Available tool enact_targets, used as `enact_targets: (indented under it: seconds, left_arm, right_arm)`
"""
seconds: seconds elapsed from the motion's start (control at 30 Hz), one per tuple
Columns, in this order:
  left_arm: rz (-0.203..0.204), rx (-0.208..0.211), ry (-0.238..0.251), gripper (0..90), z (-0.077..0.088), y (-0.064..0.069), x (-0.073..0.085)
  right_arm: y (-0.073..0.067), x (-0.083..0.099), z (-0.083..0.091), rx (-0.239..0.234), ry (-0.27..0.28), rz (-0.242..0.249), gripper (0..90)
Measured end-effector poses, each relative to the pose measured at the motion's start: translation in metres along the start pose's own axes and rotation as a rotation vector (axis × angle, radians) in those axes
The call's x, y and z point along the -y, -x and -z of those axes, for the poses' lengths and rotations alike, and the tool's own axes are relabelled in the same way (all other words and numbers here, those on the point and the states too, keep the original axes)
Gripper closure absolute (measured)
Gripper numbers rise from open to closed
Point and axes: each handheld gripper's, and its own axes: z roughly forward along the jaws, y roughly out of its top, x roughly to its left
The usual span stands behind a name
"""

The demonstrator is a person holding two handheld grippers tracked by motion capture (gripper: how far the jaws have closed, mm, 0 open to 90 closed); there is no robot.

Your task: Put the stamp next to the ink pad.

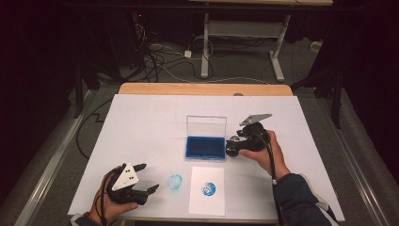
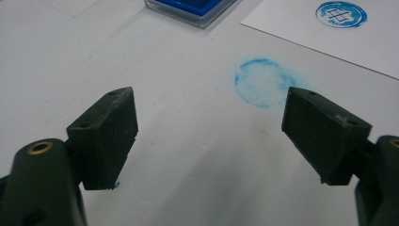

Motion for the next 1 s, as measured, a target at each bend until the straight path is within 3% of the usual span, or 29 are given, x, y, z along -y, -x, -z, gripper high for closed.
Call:
enact_targets:
  seconds: [0.37, 0.43, 1.0]
  left_arm:
    - [-0.001, -0.002, 0.0, 18.1, 0.001, 0.0, 0.0]
    - [-0.002, -0.002, -0.001, 18.1, 0.001, 0.0, 0.0]
    - [0.001, -0.001, -0.002, 18.1, 0.001, -0.001, 0.001]
  right_arm:
    - [-0.003, -0.004, 0.008, 0.018, 0.048, 0.026, 30.7]
    - [-0.005, -0.005, 0.009, 0.044, 0.045, 0.031, 27.3]
    - [-0.012, -0.008, 0.02, 0.115, 0.138, 0.073, 21.8]
